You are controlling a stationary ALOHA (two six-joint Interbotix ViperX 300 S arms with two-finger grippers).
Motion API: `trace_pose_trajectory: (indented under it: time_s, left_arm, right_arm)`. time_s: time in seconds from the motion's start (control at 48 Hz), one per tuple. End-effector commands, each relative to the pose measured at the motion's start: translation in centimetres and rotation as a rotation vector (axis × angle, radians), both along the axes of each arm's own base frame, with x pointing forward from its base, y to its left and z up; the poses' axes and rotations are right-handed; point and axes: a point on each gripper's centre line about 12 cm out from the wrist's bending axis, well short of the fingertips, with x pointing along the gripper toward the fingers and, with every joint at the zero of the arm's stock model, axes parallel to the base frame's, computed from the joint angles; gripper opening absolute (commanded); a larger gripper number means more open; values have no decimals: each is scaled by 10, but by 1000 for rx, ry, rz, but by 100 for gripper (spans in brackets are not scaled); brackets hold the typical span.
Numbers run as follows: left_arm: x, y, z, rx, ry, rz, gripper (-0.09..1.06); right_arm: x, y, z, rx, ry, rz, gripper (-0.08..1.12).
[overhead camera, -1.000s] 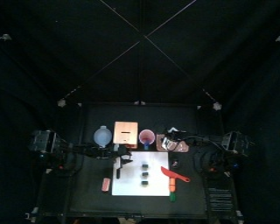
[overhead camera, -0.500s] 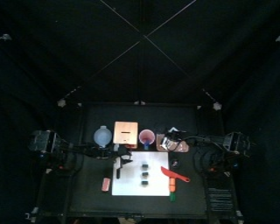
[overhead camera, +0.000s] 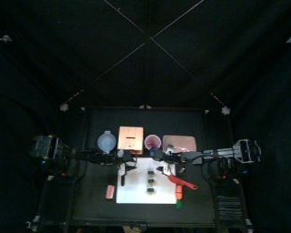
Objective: Place sushi on board then cut the sushi with the knife then place the pieces on the plate
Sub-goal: Place the 4 sushi pieces on the plate
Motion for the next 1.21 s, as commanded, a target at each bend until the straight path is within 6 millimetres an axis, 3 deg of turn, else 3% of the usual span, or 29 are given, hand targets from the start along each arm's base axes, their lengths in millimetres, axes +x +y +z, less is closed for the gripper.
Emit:
trace_pose_trajectory:
  time_s: [0.021,0.542,0.979,1.083,1.208]
  left_arm:
    - [5,1,8,0,-23,3,79]
    - [6,1,9,5,-24,-1,79]
    - [5,1,7,4,-20,0,79]
    - [5,1,8,4,-23,0,79]
    - [6,1,8,3,-23,1,79]
  right_arm:
    - [13,6,12,25,-76,-5,88]
    - [40,26,-16,41,-41,31,88]
    - [54,27,-42,41,17,32,87]
    - [57,27,-48,34,26,36,82]
    - [55,27,-51,36,35,34,65]
